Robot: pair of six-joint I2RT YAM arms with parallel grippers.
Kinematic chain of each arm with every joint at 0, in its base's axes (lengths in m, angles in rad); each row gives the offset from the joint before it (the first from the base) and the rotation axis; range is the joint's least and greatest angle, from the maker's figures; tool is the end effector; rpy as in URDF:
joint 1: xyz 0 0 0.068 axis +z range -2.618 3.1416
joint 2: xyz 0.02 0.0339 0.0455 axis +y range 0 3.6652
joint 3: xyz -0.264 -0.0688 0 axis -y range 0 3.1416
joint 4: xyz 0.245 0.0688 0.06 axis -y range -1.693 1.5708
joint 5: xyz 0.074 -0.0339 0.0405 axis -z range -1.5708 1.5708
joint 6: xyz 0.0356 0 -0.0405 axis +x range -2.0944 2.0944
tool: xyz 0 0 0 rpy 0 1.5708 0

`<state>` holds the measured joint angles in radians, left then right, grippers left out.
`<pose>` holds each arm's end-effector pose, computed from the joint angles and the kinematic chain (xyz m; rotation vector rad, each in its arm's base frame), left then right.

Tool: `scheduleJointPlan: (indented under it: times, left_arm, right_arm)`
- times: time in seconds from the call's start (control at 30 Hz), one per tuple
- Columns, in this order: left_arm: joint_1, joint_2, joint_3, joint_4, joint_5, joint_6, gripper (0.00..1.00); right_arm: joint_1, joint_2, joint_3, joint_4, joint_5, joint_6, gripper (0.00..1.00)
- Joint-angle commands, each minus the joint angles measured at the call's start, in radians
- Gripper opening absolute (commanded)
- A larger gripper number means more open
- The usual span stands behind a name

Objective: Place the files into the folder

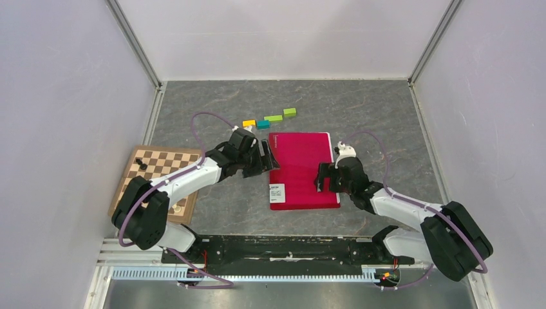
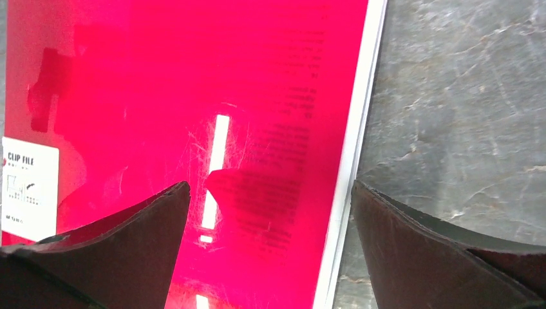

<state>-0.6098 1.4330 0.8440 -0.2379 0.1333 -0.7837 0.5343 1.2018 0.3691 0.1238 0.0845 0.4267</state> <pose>0.2389 -0.1727 0.2084 -0.1551 2.5425 -0.7678 0.1884 0.1080 0.1476 -0.0794 2.3086 0.4042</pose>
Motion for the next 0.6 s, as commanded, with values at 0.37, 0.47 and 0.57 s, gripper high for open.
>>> scheduleJointPlan:
  times: [0.37,0.47,0.57]
  left_arm:
    - [0.038,-0.087,0.101,-0.144,-0.092,0.065,0.85]
    - [0.051,-0.110,0.150,-0.194,-0.095,0.116,0.85]
    - [0.054,-0.110,0.223,-0.282,-0.128,0.170,0.85]
  right_arm:
    - [0.003,-0.102,0.162,-0.249,0.126,-0.041,0.98]
    - [0.001,-0.114,0.230,-0.272,0.138,-0.067,0.98]
    - [0.001,-0.127,0.270,-0.273,0.139,-0.081,0.98]
